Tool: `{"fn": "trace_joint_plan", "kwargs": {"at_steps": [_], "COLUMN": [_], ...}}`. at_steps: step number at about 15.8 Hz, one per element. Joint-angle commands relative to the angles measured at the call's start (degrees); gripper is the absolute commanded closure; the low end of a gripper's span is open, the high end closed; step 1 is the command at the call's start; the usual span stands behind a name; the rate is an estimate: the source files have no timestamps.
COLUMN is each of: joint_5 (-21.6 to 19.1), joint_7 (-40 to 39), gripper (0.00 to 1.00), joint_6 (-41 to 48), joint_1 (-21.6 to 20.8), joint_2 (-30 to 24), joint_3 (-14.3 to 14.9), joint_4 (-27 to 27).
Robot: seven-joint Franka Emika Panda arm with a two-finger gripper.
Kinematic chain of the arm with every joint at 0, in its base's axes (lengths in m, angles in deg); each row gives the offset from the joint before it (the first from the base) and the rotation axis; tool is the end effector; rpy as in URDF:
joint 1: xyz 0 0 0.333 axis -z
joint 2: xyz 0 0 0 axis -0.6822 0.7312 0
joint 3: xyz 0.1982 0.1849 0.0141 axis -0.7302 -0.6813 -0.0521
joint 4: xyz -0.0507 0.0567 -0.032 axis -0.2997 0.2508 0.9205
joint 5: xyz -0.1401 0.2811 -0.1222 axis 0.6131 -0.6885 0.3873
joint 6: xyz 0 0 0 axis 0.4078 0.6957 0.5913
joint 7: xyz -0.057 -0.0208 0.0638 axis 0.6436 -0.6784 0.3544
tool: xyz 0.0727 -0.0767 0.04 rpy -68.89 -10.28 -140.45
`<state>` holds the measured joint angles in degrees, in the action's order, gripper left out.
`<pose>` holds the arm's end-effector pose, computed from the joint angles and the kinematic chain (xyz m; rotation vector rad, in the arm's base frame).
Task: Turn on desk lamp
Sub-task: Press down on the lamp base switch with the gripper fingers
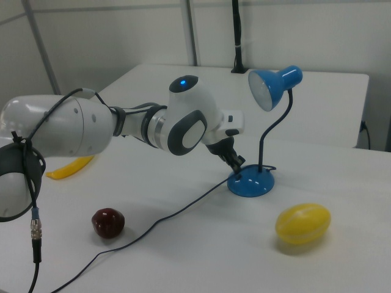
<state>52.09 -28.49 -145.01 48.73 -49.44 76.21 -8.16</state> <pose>0.6644 -0.1511 0.3440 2.9309 -0.6202 0.6188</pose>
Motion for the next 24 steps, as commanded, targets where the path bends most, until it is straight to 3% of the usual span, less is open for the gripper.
{"fn": "trace_joint_plan", "kwargs": {"at_steps": [1,24], "joint_5": [1.3,1.6], "joint_7": [1.1,1.5], "gripper": [1.0,1.0], "joint_6": [-0.5,-4.0], "joint_1": [-0.2,-0.4], "joint_2": [2.2,4.4], "joint_3": [0.2,0.2], "joint_4": [-2.2,-3.0]}}
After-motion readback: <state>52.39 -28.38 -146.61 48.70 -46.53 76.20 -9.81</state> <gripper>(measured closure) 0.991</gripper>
